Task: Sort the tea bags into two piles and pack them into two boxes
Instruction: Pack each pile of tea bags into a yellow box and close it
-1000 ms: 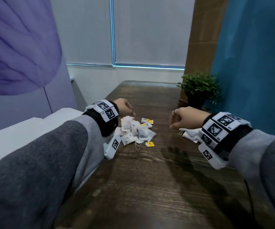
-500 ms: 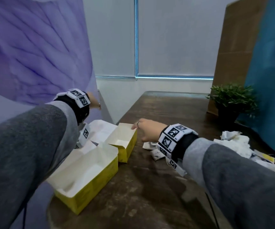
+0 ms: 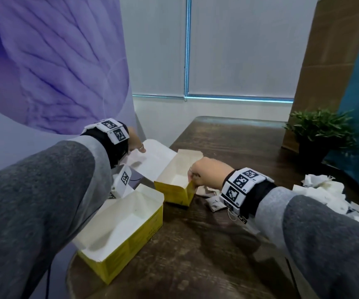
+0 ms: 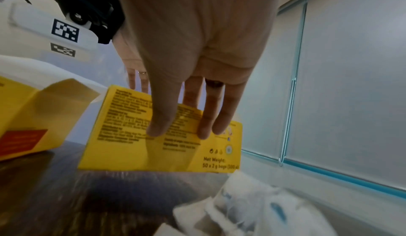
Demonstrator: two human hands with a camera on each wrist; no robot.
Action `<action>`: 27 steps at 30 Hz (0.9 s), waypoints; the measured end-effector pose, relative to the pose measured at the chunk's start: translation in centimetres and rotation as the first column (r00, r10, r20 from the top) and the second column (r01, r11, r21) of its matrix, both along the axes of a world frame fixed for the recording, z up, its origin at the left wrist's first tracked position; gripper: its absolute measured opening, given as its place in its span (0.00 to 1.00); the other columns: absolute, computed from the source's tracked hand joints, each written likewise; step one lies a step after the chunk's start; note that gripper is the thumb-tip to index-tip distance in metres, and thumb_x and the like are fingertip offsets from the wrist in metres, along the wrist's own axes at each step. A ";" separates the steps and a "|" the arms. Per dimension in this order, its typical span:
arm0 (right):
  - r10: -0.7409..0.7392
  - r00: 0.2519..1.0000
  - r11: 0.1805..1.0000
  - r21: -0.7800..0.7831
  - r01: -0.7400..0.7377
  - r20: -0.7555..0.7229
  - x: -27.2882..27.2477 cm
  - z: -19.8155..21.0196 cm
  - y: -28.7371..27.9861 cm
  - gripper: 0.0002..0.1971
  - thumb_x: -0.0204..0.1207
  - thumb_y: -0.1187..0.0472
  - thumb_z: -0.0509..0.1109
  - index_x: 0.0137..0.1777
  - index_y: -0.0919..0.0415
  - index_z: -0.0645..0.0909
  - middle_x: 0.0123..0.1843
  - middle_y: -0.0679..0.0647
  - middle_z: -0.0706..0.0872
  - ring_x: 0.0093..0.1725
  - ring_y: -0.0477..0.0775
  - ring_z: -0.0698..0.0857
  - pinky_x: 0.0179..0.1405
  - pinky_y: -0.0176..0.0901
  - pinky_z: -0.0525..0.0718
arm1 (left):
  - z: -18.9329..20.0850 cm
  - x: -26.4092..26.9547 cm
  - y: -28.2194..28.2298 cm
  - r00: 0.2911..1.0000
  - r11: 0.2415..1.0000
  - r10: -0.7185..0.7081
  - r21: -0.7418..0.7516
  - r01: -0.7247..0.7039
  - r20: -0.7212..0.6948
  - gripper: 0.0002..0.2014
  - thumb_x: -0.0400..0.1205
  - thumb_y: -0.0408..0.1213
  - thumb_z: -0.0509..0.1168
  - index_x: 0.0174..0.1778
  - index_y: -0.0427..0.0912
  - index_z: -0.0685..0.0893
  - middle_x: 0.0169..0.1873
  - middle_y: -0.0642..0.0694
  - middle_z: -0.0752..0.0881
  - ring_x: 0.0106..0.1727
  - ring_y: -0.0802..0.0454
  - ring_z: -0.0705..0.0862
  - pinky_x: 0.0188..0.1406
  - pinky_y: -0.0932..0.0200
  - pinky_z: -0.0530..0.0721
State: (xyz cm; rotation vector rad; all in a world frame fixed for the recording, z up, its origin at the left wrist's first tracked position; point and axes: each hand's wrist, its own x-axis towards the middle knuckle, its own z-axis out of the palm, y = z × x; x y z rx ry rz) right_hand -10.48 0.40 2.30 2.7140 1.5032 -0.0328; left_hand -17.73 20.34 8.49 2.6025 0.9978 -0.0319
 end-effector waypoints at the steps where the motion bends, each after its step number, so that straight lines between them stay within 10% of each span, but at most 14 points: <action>1: 0.003 1.000 1.000 0.023 -0.003 0.021 -0.2 0.5 -0.7 0.10 0.76 0.62 0.68 0.55 0.53 0.85 0.58 0.57 0.85 0.55 0.60 0.85 0.52 0.49 0.83 | 0.7 -0.1 -0.5 0.999 0.999 -0.033 0.044 0.032 0.031 0.25 0.80 0.38 0.67 0.70 0.29 0.74 0.65 0.35 0.81 0.55 0.44 0.81 0.39 0.55 0.79; 5: 0.025 0.986 0.985 0.162 -0.053 0.167 -1.0 2.8 -4.3 0.11 0.79 0.57 0.65 0.58 0.52 0.84 0.58 0.51 0.85 0.61 0.55 0.82 0.53 0.47 0.78 | 3.9 -1.0 -3.0 0.973 0.994 -0.111 0.030 0.107 0.201 0.19 0.80 0.35 0.67 0.65 0.32 0.76 0.56 0.34 0.80 0.51 0.37 0.83 0.31 0.62 0.79; 8: 0.009 0.943 0.959 0.263 -0.103 0.334 -1.7 3.9 -7.6 0.11 0.80 0.52 0.64 0.57 0.51 0.84 0.56 0.49 0.86 0.60 0.53 0.82 0.51 0.46 0.78 | 5.9 -1.2 -5.2 0.895 0.983 -0.106 -0.088 0.158 0.432 0.25 0.80 0.34 0.67 0.74 0.42 0.71 0.59 0.35 0.80 0.57 0.37 0.81 0.44 0.55 0.81; 11: 0.001 0.889 0.919 0.350 -0.182 0.459 -2.5 4.8 -11.1 0.09 0.76 0.51 0.70 0.51 0.53 0.86 0.46 0.51 0.90 0.50 0.58 0.87 0.42 0.49 0.84 | 6.9 -0.6 -8.1 0.786 0.923 -0.061 -0.264 0.279 0.615 0.26 0.79 0.32 0.67 0.73 0.49 0.72 0.51 0.39 0.79 0.41 0.48 0.77 0.34 0.59 0.82; 15: -0.107 0.844 0.868 0.463 -0.178 0.525 -3.4 5.3 -16.1 0.10 0.66 0.50 0.71 0.41 0.55 0.86 0.34 0.51 0.90 0.35 0.57 0.88 0.26 0.41 0.82 | 6.3 0.1 -13.1 0.680 0.859 -0.052 -0.315 0.404 0.731 0.21 0.79 0.32 0.67 0.68 0.49 0.76 0.61 0.34 0.79 0.53 0.50 0.76 0.42 0.60 0.79; 21: -0.252 0.905 0.856 0.516 0.044 0.341 -4.1 5.2 -21.8 0.14 0.73 0.46 0.71 0.57 0.47 0.84 0.50 0.51 0.88 0.56 0.55 0.83 0.44 0.47 0.78 | 0.8 -1.4 -20.6 0.633 0.599 -0.263 -0.391 0.699 0.728 0.33 0.58 0.62 0.72 0.61 0.70 0.74 0.68 0.51 0.75 0.67 0.52 0.75 0.56 0.45 0.75; 27: -0.315 0.912 0.846 0.513 0.143 0.264 -3.9 3.5 -24.2 0.13 0.72 0.44 0.72 0.56 0.43 0.84 0.48 0.48 0.88 0.53 0.50 0.84 0.45 0.44 0.79 | -4.0 -0.2 -23.7 0.516 0.503 -0.334 -0.313 0.805 0.789 0.39 0.60 0.35 0.82 0.61 0.60 0.70 0.66 0.45 0.76 0.60 0.49 0.83 0.50 0.54 0.88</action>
